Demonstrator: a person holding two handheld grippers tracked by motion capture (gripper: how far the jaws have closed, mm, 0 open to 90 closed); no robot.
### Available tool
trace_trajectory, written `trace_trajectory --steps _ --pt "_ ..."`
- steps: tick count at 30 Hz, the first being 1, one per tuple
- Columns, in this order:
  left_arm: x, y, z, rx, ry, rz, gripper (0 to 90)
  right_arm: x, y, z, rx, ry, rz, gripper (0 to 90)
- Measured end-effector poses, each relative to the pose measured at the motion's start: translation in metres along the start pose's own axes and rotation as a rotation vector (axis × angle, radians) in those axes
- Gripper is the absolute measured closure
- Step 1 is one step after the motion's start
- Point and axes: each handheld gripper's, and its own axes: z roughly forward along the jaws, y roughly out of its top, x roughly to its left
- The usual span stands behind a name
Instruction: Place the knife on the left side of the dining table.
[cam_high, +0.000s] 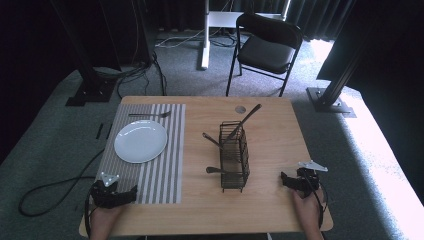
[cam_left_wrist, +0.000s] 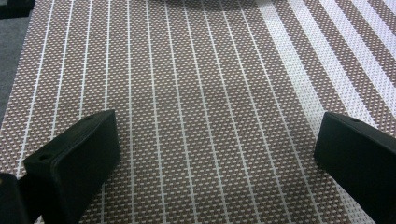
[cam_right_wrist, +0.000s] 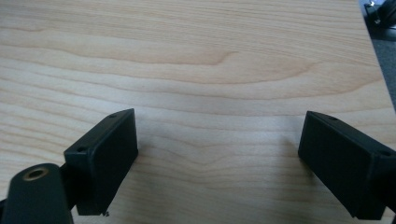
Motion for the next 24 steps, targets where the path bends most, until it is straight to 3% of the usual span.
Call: trace_trajectory --steps 24 --pt "0.0025 0.0017 -0.0003 0.01 -0.026 0.034 1.8 -0.0003 0.0001 0.0001 0.001 -0.004 0.006 11.2"
